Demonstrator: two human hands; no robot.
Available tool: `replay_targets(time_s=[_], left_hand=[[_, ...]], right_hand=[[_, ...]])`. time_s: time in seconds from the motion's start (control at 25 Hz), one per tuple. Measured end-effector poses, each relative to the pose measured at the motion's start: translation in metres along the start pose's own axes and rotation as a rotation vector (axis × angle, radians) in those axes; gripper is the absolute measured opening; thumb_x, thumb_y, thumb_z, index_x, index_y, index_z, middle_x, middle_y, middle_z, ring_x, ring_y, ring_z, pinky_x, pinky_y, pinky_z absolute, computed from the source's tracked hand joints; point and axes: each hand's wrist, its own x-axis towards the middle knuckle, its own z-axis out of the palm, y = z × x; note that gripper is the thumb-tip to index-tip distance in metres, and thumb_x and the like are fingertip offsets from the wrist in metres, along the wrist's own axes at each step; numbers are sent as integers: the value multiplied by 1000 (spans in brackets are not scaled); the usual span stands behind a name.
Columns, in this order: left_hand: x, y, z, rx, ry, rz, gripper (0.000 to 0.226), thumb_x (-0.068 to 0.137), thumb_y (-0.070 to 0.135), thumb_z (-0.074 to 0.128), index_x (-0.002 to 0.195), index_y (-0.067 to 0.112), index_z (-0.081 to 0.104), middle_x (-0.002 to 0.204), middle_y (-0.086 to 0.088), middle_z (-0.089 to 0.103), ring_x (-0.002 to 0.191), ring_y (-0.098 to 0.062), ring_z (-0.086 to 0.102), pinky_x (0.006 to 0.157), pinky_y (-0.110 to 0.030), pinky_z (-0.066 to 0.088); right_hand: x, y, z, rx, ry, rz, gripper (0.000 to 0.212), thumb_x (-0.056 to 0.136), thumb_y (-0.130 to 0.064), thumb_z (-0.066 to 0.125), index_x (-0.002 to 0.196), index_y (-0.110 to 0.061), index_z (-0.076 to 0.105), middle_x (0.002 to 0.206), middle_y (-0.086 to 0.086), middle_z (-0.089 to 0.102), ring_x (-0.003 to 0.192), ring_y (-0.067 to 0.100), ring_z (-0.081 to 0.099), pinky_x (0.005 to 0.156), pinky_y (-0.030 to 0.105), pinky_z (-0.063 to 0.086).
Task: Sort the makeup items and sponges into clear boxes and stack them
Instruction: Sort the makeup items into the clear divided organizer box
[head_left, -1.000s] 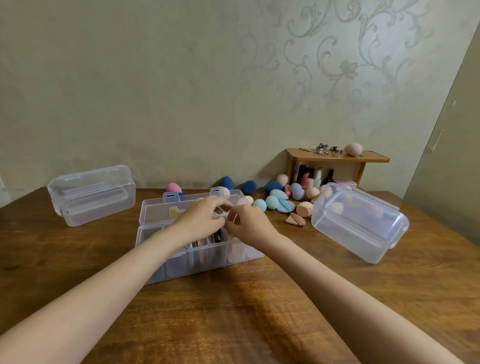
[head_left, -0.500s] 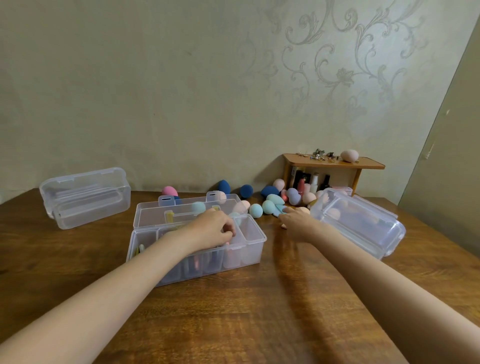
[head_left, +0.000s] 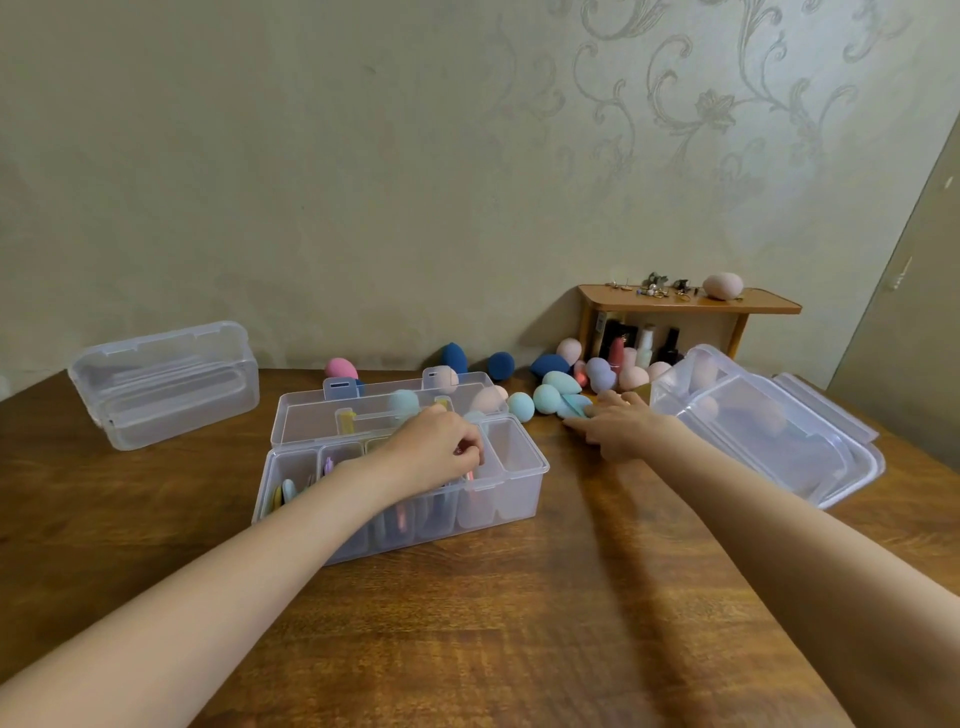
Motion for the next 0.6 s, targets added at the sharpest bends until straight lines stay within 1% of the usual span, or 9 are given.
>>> replay_targets(time_s=[0.08, 0.16, 0.28, 0.36, 0.4, 0.48, 0.56, 0.6], left_hand=[[2, 2, 2, 0, -11, 0, 23, 94, 18, 50, 103, 12, 70, 100, -4, 67, 93, -12, 57, 76, -19, 42], [2, 3, 2, -1, -16, -1, 23, 94, 18, 50, 102, 12, 70, 100, -5, 67, 94, -14, 58, 78, -21, 43], [1, 5, 2, 2, -22, 0, 24, 94, 18, 49, 103, 11, 70, 99, -5, 67, 94, -13, 58, 76, -20, 40], [0, 6, 2, 10, -26, 0, 24, 95, 17, 48, 103, 11, 70, 100, -4, 67, 92, -12, 58, 76, -19, 39], [-1, 7, 1, 14, -34, -1, 24, 95, 17, 47, 102, 11, 70, 100, -4, 67, 90, -11, 57, 76, -19, 39], [0, 8, 0, 12, -72, -4, 24, 95, 17, 47, 101, 10, 69, 100, -5, 67, 90, -11, 57, 76, -19, 40], [2, 8, -1, -8, -127, -8, 23, 95, 16, 48, 101, 9, 69, 101, -5, 68, 92, -12, 59, 78, -19, 42], [2, 7, -3, -16, -146, -6, 23, 94, 16, 48, 101, 9, 69, 101, -5, 68, 92, -12, 60, 79, -19, 43]], right_hand=[[-2, -2, 2, -10, 29, -8, 59, 92, -18, 48, 146, -29, 25, 143, 7, 39, 131, 31, 32, 105, 44, 32], [-3, -5, -1, 30, 59, -31, 51, 93, -17, 48, 142, -22, 35, 142, 4, 41, 132, 27, 33, 103, 41, 33], [-4, -8, -7, 171, 114, 3, 42, 92, -15, 48, 134, -13, 46, 135, 6, 46, 120, 24, 43, 92, 34, 39], [-5, -8, -12, 314, 136, 78, 44, 91, -12, 49, 135, -14, 46, 131, 10, 46, 115, 25, 46, 86, 31, 40], [-6, -7, -15, 362, 134, 107, 49, 91, -12, 49, 139, -18, 41, 131, 12, 46, 117, 26, 46, 86, 31, 40], [-6, -7, -19, 344, 97, 140, 55, 93, -16, 45, 145, -26, 30, 139, 13, 41, 128, 30, 38, 97, 36, 38], [-4, -7, -20, 206, 55, 155, 47, 98, -29, 37, 145, -31, 30, 148, 13, 31, 138, 33, 23, 109, 46, 25], [1, -7, -19, 184, 30, 169, 44, 99, -36, 32, 143, -32, 34, 148, 12, 30, 139, 34, 19, 111, 48, 19]])
